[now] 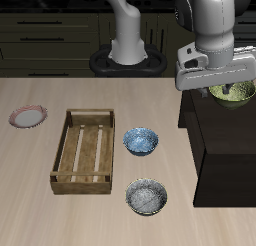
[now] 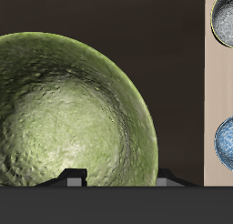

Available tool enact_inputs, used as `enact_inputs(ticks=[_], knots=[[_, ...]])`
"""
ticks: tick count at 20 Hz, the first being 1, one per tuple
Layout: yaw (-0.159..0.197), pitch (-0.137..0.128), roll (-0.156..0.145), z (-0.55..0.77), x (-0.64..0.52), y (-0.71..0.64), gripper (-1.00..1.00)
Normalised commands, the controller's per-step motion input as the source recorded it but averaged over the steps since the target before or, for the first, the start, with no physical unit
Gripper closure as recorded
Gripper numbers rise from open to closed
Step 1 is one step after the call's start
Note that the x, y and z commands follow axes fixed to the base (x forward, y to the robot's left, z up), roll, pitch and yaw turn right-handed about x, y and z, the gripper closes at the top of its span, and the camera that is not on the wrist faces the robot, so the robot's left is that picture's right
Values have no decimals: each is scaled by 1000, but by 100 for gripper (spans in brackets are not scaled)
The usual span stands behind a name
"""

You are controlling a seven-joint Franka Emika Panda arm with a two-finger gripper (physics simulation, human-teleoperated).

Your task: Place the green bowl and the black bowl in the wooden tray

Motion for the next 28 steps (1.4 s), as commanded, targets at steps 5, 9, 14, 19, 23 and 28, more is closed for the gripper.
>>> enact_inputs(ticks=[5,9,14,19,23,28], knots=[[-37,-21,36,18,-20,-66,100],[-28,2,-9,34,111,-322,100],[-3,-16,-16,85,-6,-322,100],[19,-23,-24,138,-59,-411,100],[-19,-23,-55,191,-75,-711,100],[-9,-19,-80,134,20,-666,100]])
